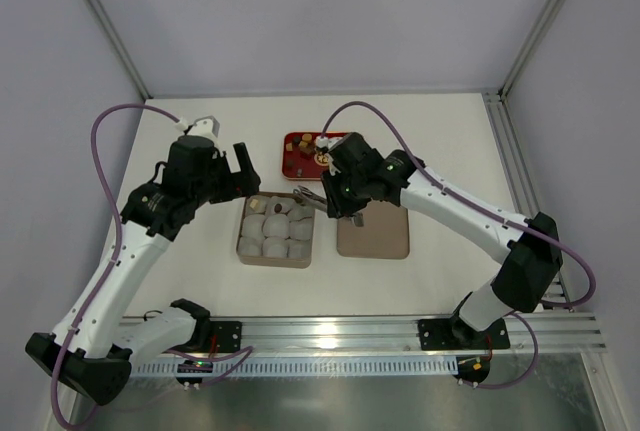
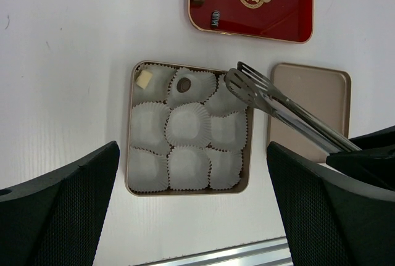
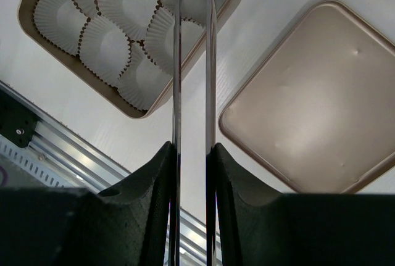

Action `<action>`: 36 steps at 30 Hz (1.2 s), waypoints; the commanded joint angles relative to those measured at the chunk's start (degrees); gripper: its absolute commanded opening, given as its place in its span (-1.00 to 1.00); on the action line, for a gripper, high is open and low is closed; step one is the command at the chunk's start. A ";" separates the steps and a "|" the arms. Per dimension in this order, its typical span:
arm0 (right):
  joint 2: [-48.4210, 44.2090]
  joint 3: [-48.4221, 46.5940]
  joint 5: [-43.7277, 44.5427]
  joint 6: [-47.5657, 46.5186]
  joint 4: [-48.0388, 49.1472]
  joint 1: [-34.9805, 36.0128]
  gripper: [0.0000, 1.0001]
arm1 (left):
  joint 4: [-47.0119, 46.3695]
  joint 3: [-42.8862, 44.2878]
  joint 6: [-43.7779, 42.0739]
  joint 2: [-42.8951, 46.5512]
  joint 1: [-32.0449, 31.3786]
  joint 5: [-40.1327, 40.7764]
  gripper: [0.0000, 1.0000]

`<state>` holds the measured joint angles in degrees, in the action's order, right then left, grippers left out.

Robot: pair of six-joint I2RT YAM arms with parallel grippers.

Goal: Pack the chocolate

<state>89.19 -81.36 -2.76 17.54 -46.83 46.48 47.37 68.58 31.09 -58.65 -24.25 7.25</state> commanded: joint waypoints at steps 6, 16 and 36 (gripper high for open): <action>-2.35 1.64 2.50 1.00 1.30 1.77 -0.40 | -1.41 -0.29 0.37 1.35 0.17 -0.22 0.99; -2.62 1.65 4.96 0.48 0.34 2.83 -0.37 | -1.50 -0.46 0.46 1.26 0.17 -0.39 1.00; -3.85 -1.16 6.19 -0.66 -1.07 3.97 -0.21 | -1.41 -0.46 0.55 1.52 0.17 -0.39 0.99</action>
<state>88.47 -79.40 1.89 17.85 -48.18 50.15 47.40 68.07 31.14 -58.35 -24.25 7.25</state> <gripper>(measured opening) 0.399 0.996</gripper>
